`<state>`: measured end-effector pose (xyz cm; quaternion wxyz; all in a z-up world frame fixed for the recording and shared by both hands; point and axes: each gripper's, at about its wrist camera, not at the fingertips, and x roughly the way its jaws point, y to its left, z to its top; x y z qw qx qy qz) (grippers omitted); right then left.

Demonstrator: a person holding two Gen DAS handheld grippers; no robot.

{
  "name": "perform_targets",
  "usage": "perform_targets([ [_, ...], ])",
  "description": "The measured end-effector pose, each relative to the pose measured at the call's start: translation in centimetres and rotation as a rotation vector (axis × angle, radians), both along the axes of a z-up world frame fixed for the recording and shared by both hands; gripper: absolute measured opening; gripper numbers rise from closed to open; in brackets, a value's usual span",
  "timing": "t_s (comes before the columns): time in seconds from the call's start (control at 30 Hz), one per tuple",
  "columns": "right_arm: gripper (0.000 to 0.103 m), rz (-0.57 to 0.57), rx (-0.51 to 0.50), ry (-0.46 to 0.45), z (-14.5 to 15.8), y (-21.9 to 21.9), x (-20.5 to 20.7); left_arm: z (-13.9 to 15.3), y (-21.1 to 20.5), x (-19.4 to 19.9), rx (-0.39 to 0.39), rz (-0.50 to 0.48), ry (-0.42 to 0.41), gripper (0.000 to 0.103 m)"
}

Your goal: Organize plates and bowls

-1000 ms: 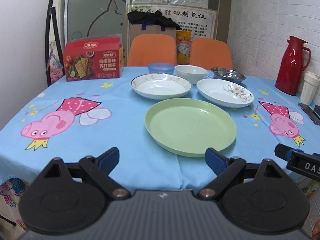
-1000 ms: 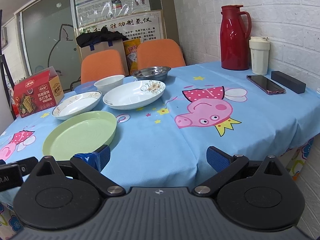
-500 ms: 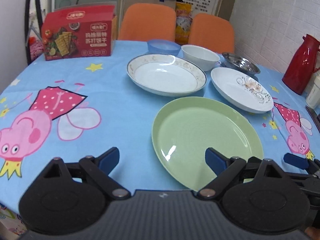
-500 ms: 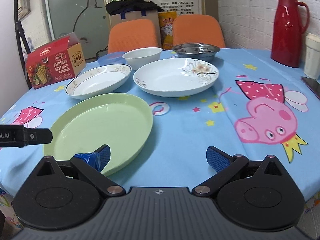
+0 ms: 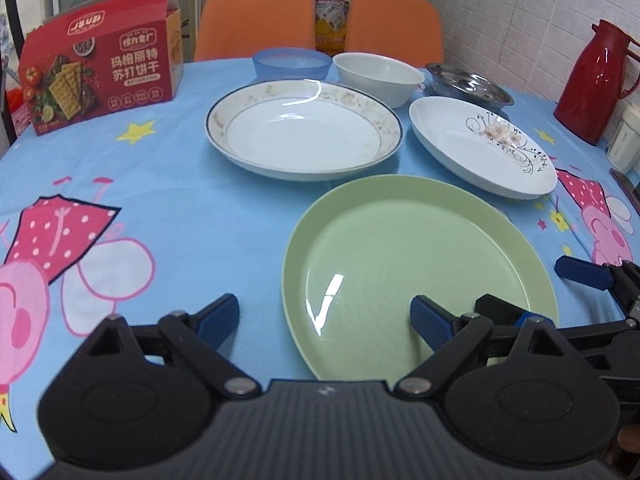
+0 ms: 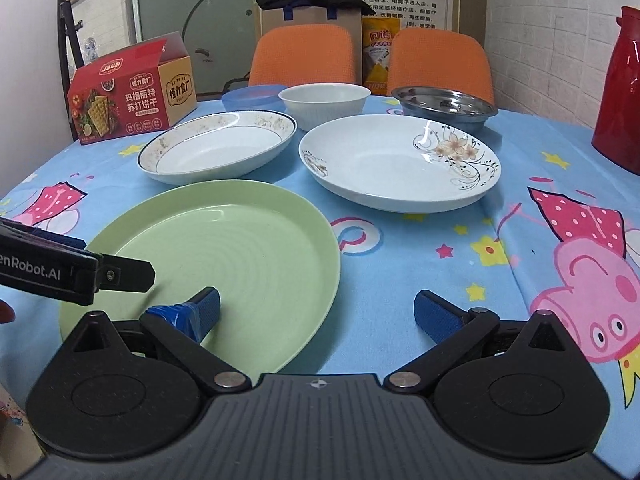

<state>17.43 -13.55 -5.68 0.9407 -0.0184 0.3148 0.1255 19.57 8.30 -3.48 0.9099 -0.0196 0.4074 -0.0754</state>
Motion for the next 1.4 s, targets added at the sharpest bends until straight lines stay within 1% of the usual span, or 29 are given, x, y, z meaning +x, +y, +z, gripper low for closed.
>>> perform_targets([
  [0.07, 0.091, -0.006, -0.011, 0.022, 0.3, 0.2, 0.3, 0.0, 0.1, 0.1, -0.009, 0.007, 0.000, 0.092],
  [0.13, 0.089, 0.028, -0.005, 0.057, 0.8, 0.9, 0.7, 0.1, 0.1, 0.2, -0.008, 0.004, 0.007, 0.091],
  [0.23, 0.088, 0.084, 0.023, 0.045, 0.8, 1.5, 0.7, 0.1, -0.1, 0.3, 0.015, -0.005, 0.007, 0.088],
  [0.27, 0.088, 0.084, 0.004, 0.035, 0.6, 1.7, 0.7, 0.0, -0.3, 0.3, 0.029, -0.007, 0.004, 0.084],
  [0.3, 0.088, 0.087, -0.009, 0.017, 0.4, 1.8, 0.6, 0.1, -0.4, 0.1, 0.036, -0.007, -0.007, 0.076],
  [0.33, 0.086, 0.083, -0.002, 0.017, 0.4, 1.8, 0.6, 0.2, -0.6, 0.0, 0.026, -0.022, -0.014, 0.071],
  [0.37, 0.085, 0.089, -0.005, 0.018, 0.4, 2.0, 0.5, 0.4, -0.8, -0.1, 0.004, -0.050, -0.016, 0.051],
  [0.4, 0.079, 0.103, -0.010, 0.014, 0.5, 2.5, 0.3, 0.5, -0.8, -0.1, -0.005, -0.049, -0.011, 0.049],
  [0.47, 0.078, 0.096, -0.006, 0.009, 0.5, 2.9, 0.1, 0.5, -0.8, -0.1, -0.015, -0.042, -0.013, 0.049],
  [0.53, 0.077, 0.083, 0.003, 0.016, 0.6, 2.8, 0.1, 0.7, -0.7, -0.2, -0.026, -0.032, -0.001, 0.046],
  [0.6, 0.077, 0.073, 0.004, 0.027, 0.8, 3.3, -0.2, 0.8, -0.2, -0.6, -0.017, -0.005, 0.001, 0.045],
  [0.67, 0.077, 0.087, 0.017, 0.028, 1.1, 4.2, -0.8, 1.0, 1.1, -1.3, -0.018, 0.039, 0.001, 0.045],
  [0.73, 0.078, 0.108, 0.052, 0.017, 1.4, 5.3, -1.6, 1.3, 2.7, -2.1, -0.026, 0.068, -0.005, 0.045],
  [0.8, 0.078, 0.135, 0.055, 0.004, 1.5, 6.6, -1.7, 1.4, 4.1, -2.5, -0.023, 0.107, 0.001, 0.045],
  [0.87, 0.078, 0.169, 0.062, 0.003, 1.5, 8.2, -1.5, 1.6, 5.3, -3.0, -0.005, 0.136, -0.014, 0.045],
  [0.9, 0.078, 0.184, 0.061, 0.000, 1.5, 8.7, -1.4, 1.8, 5.9, -3.1, -0.010, 0.149, -0.015, 0.045],
  [1.0, 0.079, 0.201, 0.054, -0.016, 1.6, 10.0, -1.2, 1.6, 6.6, -2.8, -0.023, 0.149, -0.010, 0.045],
  [1.1, 0.080, 0.189, 0.035, 0.003, 1.1, 10.0, -0.7, 0.6, 6.2, -2.0, -0.037, 0.133, 0.011, 0.046],
  [1.17, 0.080, 0.176, 0.033, 0.020, 0.6, 9.7, -0.4, 0.4, 5.5, -1.9, -0.008, 0.123, -0.019, 0.047],
  [1.23, 0.081, 0.167, 0.009, 0.003, 0.4, 9.9, -0.5, 0.4, 5.4, -1.6, -0.017, 0.125, -0.016, 0.049],
  [1.27, 0.082, 0.167, 0.007, 0.003, 0.4, 9.9, -0.4, 0.4, 5.6, -1.5, -0.027, 0.120, -0.011, 0.057],
  [1.3, 0.082, 0.171, 0.014, 0.013, 0.5, 9.8, -0.2, 0.3, 5.8, -1.5, -0.036, 0.110, -0.009, 0.063],
  [1.33, 0.082, 0.187, 0.020, 0.022, 0.6, 9.6, -0.1, 0.4, 6.1, -1.6, -0.055, 0.108, -0.002, 0.066],
  [1.4, 0.080, 0.213, 0.068, 0.037, 0.9, 8.5, -0.1, 1.1, 7.1, -2.1, -0.099, 0.123, -0.030, 0.069],
])
